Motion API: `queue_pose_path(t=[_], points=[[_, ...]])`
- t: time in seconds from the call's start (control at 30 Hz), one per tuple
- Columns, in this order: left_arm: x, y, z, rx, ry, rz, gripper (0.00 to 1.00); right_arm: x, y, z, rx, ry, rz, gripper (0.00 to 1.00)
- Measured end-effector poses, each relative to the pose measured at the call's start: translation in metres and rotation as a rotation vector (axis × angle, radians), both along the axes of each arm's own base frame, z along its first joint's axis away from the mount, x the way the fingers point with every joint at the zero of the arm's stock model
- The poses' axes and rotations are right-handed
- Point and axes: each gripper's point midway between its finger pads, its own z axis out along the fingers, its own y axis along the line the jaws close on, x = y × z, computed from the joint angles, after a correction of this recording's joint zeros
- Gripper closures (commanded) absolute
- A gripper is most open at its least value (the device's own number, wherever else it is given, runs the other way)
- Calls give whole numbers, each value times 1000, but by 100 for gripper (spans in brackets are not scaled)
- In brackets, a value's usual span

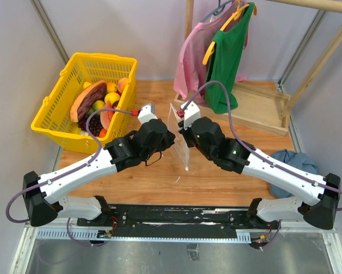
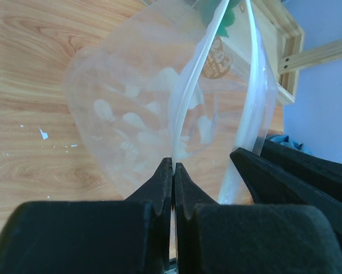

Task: Place the food in the zip-top bag and seal the zipper
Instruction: Open the zipper of the food storage bag at the center of the board.

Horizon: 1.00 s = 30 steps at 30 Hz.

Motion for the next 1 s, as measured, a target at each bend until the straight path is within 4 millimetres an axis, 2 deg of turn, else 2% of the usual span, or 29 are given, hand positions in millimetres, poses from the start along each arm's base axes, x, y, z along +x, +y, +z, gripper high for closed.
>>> queue_pose_path(t=[0.13,0.37,0.57,0.67,0.73,0.9,1.0], points=[[0,1,3,-16,-11,1,100,-6,8,0,103,42,103,90],[-1,5,1,-24,-24,9,100,-4,9,12,366,145,260,96],[0,8,-8,-16,-30,23,100,-7,14,16,557,251,390,94],[0,11,-14,-14,-29,30,100,-9,17,15,586,294,417,86],[-1,13,-15,-22,-31,33,100,-9,16,11,575,320,407,76],[-2,13,-7,-64,-45,40,100,-6,9,2,498,317,337,59],[-1,12,-3,-86,-49,44,100,-13,7,-5,426,297,300,52]])
